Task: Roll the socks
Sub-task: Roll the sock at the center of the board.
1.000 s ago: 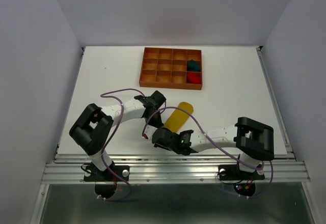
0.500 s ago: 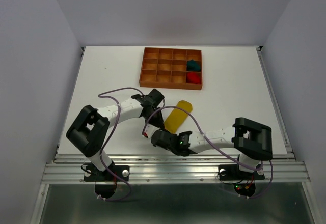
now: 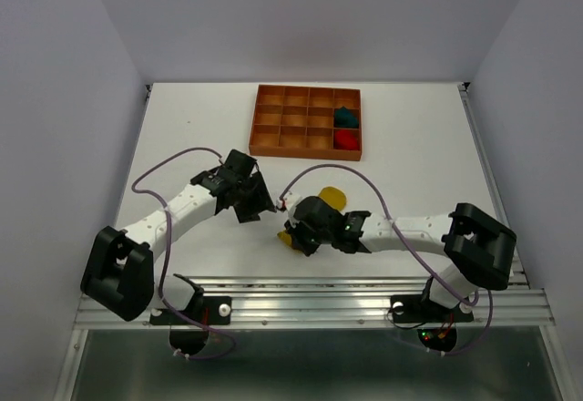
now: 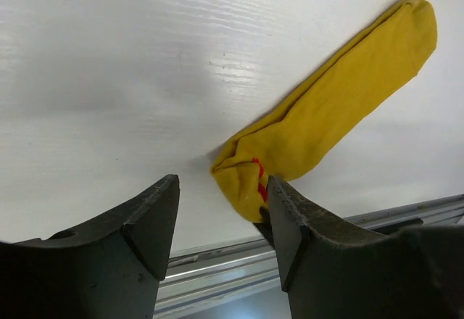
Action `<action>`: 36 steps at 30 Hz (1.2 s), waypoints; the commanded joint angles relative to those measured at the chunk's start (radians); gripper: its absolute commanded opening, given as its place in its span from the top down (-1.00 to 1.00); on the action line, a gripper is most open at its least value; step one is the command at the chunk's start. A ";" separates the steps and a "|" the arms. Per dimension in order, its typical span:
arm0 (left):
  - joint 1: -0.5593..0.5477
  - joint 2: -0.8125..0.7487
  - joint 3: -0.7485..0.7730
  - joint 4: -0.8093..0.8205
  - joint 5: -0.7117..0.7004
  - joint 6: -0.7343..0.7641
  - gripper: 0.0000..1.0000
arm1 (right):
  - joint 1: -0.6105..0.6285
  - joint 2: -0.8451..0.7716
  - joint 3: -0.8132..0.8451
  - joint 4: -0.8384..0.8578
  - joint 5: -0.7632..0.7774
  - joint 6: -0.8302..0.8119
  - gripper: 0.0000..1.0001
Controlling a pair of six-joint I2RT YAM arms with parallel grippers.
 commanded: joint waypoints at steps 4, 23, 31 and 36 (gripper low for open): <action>0.048 -0.088 -0.084 0.017 0.024 0.027 -0.25 | -0.137 -0.035 -0.046 0.045 -0.260 0.185 0.98; 0.027 -0.197 -0.231 0.171 0.139 0.027 -0.26 | -0.344 -0.030 -0.228 0.486 -0.661 0.556 0.99; -0.049 -0.151 -0.230 0.218 0.153 -0.003 -0.26 | -0.353 0.048 -0.279 0.545 -0.655 0.610 0.99; -0.096 -0.132 -0.226 0.241 0.162 -0.017 -0.26 | -0.362 0.088 -0.294 0.593 -0.656 0.645 0.99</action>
